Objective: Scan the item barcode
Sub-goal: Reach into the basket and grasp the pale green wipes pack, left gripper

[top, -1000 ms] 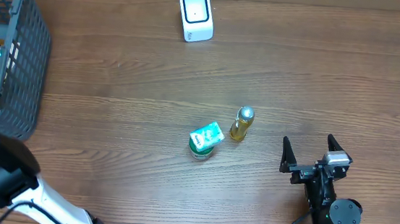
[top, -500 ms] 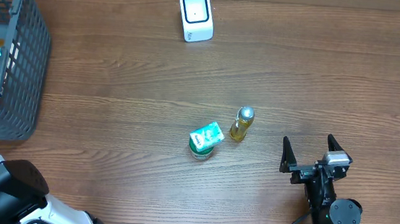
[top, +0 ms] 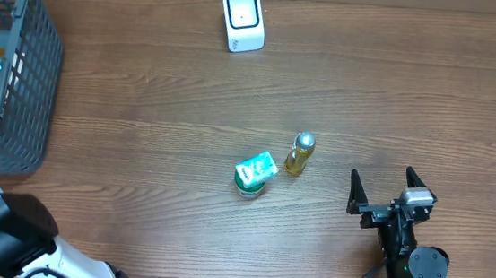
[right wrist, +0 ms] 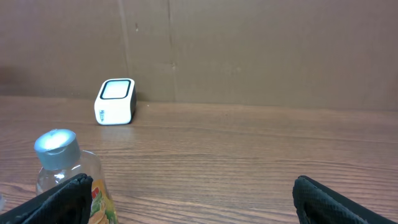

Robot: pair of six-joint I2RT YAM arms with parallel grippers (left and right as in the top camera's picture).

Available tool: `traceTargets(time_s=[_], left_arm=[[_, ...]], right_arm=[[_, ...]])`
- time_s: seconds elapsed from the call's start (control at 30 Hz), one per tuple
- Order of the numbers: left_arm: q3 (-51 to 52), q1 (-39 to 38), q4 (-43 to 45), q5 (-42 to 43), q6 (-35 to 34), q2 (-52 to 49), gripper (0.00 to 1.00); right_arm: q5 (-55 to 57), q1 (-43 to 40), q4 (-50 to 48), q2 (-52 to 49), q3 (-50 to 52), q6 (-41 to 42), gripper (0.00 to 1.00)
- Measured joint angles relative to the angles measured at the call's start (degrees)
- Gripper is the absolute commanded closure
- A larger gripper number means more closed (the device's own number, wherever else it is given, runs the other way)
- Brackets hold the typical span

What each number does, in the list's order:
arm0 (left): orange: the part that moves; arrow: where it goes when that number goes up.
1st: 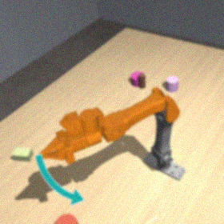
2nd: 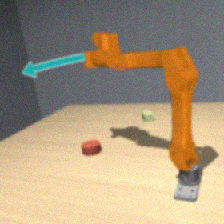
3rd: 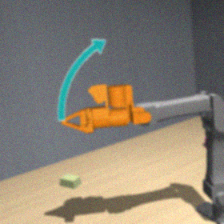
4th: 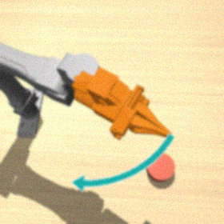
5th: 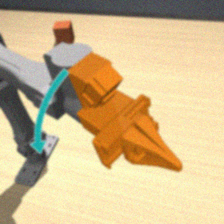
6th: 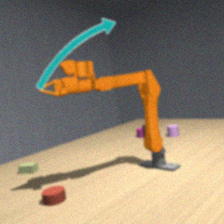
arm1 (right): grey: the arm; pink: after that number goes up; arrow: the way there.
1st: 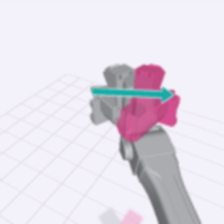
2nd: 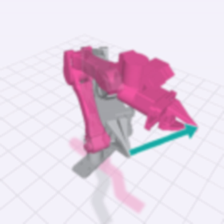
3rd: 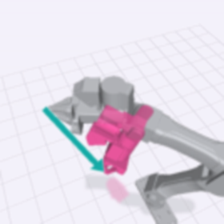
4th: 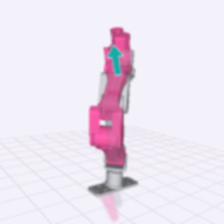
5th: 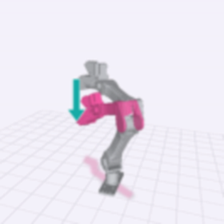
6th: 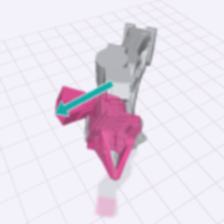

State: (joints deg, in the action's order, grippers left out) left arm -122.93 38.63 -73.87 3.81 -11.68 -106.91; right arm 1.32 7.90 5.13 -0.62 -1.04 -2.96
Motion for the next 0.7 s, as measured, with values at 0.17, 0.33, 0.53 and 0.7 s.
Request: traceTargets(time_s=[0.17, 0.33, 0.53, 0.7], left_arm=[[0.00, 0.00, -0.07, -1.40, 1.44, -4.37, 0.00], [0.00, 0.15, 1.16, -2.54, 3.17, -7.69, 0.00], [0.00, 0.15, 2.38, -2.82, 6.47, -9.29, 0.00], [0.00, 0.15, 3.06, -2.82, 7.85, -10.45, 0.00]], right_arm=[[-0.02, -0.02, 0.00, 0.00, 0.02, -0.02, 0.00], [-0.02, -0.02, 0.02, 0.00, 0.02, -0.02, 0.00], [-0.02, -0.02, 0.00, 0.00, 0.00, -0.02, 0.00], [-0.02, 0.00, 0.02, 0.00, 0.02, -0.02, 0.00]])
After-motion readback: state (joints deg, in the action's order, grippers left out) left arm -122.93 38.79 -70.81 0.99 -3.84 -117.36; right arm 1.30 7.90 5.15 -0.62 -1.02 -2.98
